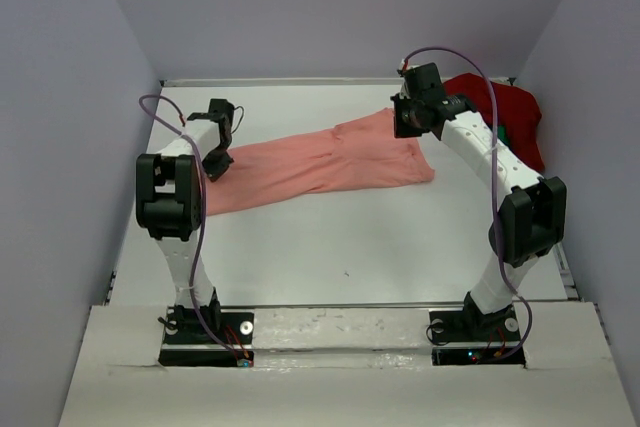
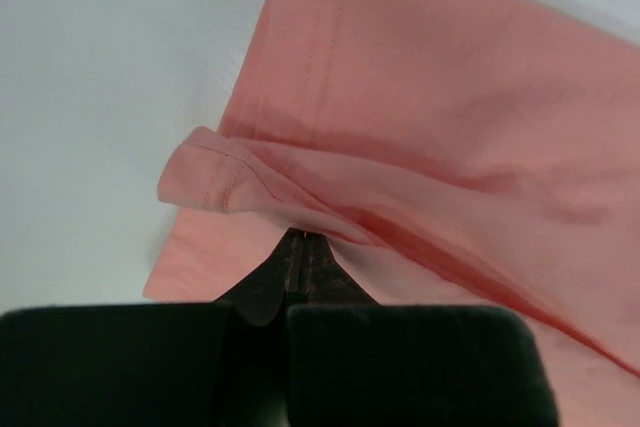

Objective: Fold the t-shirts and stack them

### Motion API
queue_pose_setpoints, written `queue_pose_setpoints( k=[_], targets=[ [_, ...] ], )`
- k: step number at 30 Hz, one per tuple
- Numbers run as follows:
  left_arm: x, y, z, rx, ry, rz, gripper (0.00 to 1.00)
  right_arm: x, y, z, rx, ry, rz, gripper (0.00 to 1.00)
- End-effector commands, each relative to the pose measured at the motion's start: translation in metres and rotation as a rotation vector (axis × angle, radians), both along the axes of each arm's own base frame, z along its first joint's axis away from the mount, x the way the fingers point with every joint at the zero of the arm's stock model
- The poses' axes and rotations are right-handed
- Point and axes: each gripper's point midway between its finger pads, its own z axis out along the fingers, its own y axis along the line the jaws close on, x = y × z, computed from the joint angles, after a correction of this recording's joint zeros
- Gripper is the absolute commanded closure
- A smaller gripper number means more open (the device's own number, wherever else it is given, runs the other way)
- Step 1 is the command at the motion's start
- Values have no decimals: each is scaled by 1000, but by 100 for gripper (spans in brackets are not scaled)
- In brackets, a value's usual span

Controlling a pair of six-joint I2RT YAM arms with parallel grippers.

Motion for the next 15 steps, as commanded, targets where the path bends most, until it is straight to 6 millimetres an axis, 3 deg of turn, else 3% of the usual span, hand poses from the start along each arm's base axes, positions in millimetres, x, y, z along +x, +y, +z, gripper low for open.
queue_pose_setpoints(
  k=[1,7,12,13,15],
  targets=[
    [18,8,5,-16,-18,7,100,8,-4,10,-12,-35,-12,100],
    [16,12,-14,-63,9,17,100,19,0,-18,-31,22,-14,100],
    [14,12,-19,-67,19,19,100,32,6,-42,-40,76,-16,100],
    [14,11,-18,-68,19,21,100,35,7,-56,-54,103,-19,100],
    [14,11,-19,-72,18,20,100,42,8,-57,-60,109,-22,100]
  ],
)
